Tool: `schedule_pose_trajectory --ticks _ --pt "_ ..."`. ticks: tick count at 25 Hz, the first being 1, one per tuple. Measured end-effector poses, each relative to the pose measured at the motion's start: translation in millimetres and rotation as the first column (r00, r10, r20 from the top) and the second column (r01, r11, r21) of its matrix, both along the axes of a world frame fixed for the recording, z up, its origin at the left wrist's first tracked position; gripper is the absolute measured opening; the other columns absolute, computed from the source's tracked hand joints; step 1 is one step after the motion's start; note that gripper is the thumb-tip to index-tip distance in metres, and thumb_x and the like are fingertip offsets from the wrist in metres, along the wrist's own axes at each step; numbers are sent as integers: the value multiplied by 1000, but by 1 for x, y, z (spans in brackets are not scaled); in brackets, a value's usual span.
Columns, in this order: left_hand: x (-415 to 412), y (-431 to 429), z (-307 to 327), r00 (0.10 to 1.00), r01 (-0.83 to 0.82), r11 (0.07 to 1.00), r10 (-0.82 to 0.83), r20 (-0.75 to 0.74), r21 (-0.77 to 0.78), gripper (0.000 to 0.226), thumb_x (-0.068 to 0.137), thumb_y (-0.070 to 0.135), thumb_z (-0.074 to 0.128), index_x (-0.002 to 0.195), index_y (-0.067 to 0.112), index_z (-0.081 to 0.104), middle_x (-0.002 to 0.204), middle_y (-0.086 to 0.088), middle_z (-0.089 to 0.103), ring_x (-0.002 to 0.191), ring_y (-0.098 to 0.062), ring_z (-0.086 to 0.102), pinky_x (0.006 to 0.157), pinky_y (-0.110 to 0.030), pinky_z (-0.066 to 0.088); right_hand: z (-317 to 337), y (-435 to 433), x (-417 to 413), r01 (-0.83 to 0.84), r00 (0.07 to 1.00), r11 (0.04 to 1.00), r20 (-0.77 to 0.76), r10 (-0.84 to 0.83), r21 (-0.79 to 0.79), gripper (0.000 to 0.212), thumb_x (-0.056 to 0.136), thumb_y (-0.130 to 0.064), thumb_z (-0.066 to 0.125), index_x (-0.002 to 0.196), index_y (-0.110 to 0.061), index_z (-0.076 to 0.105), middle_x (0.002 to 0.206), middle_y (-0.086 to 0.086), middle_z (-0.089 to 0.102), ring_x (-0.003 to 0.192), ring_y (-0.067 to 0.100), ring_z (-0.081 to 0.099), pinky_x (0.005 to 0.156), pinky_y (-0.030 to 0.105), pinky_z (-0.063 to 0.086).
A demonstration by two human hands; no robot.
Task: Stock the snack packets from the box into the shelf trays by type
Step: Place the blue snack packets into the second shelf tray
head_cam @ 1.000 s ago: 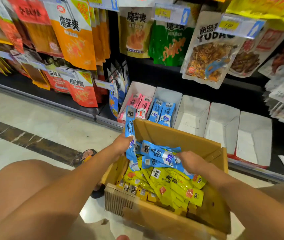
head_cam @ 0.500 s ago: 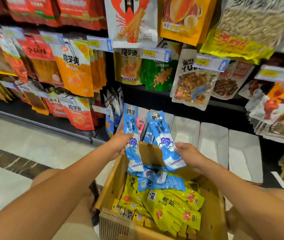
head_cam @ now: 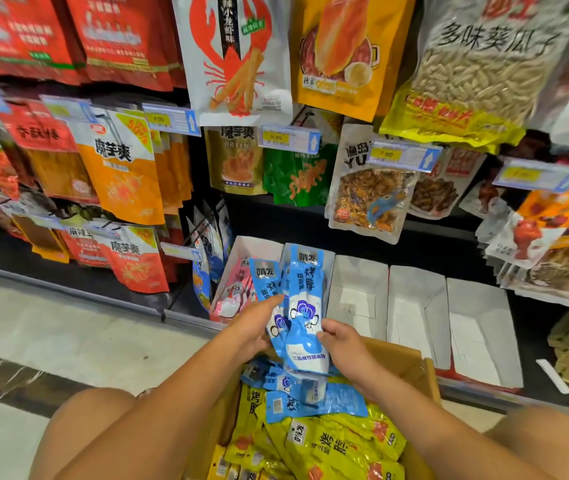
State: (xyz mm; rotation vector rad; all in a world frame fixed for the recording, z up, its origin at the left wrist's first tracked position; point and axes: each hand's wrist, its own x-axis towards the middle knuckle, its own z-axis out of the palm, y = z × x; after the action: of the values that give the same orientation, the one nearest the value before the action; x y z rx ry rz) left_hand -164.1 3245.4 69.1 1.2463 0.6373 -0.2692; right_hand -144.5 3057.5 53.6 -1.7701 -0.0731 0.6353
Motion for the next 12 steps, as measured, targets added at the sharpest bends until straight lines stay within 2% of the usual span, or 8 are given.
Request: schedule_pose_trajectory --ticks 3,5,8,12 --pt "6 6 -3 1000 21 999 -22 23 26 27 101 38 61 121 22 68 106 -4 79 103 -26 75 96 -48 58 -7 2 3 -18 1000 1000 11 18 -5 24 105 -11 47 115 -19 67 106 -1 76 95 16 74 81 39 61" --pt "9 6 -5 998 48 996 -51 45 69 26 100 28 66 124 20 66 108 -5 79 101 -26 75 94 -52 58 -9 2 5 -34 999 999 16 34 -9 25 104 -10 48 111 -21 69 104 -2 77 94 17 74 85 43 60" --pt "11 6 -9 996 26 988 -38 77 152 24 100 14 64 124 19 64 109 -6 78 98 -28 76 90 -54 60 -7 5 8 -31 998 999 52 33 -21 21 103 -10 52 105 -22 69 103 -1 77 94 17 74 83 42 61" --pt "12 11 -8 997 9 980 -24 78 199 23 99 11 66 121 18 64 110 -7 77 96 -28 76 89 -53 60 -4 9 15 10 993 999 116 -6 -35 9 94 -17 68 99 -24 69 93 -3 77 90 13 74 82 39 61"
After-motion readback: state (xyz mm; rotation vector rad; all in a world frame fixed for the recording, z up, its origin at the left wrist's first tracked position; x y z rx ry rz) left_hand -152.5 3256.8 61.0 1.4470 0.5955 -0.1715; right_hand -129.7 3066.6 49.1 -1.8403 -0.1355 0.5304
